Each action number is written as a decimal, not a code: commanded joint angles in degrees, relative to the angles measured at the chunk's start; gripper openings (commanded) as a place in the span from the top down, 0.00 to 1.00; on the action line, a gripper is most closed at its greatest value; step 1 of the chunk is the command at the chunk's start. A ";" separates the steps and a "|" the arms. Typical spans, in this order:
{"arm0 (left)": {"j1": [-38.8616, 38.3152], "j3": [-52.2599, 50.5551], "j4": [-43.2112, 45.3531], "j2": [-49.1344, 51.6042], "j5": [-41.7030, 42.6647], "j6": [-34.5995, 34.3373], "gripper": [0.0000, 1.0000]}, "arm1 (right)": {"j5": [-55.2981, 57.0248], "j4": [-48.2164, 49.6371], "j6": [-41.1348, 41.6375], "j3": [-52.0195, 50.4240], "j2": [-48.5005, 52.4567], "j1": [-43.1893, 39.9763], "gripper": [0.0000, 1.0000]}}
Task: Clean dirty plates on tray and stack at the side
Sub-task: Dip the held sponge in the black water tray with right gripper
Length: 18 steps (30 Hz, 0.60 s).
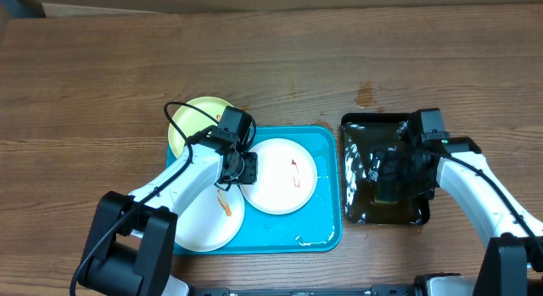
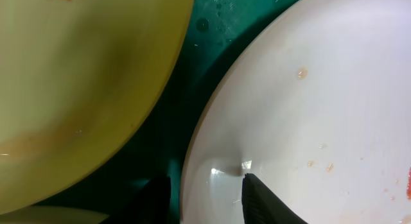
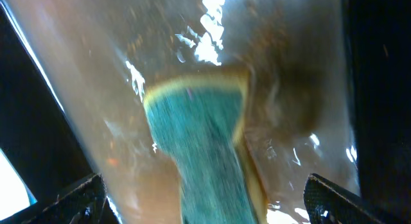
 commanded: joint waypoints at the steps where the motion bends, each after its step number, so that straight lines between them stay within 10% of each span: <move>1: -0.15 -0.74 0.20 0.46 -0.17 0.07 0.61 | -0.20 -4.68 -0.02 0.59 -0.70 0.61 0.00; 11: -0.15 -0.74 0.20 0.46 -0.17 0.07 0.60 | -0.52 2.12 0.31 -6.05 -0.70 0.70 0.10; 13: -0.15 -0.74 0.20 0.46 -0.20 0.07 0.60 | -0.50 2.19 0.28 -6.10 -0.70 0.70 0.31; 16: -0.15 -0.74 0.22 0.46 -0.20 0.07 0.60 | -0.50 2.16 0.28 -6.10 -0.70 0.68 0.90; 18: -0.15 -0.74 0.24 0.46 -0.22 0.09 0.60 | -0.76 2.10 0.26 -6.05 -0.70 0.68 0.96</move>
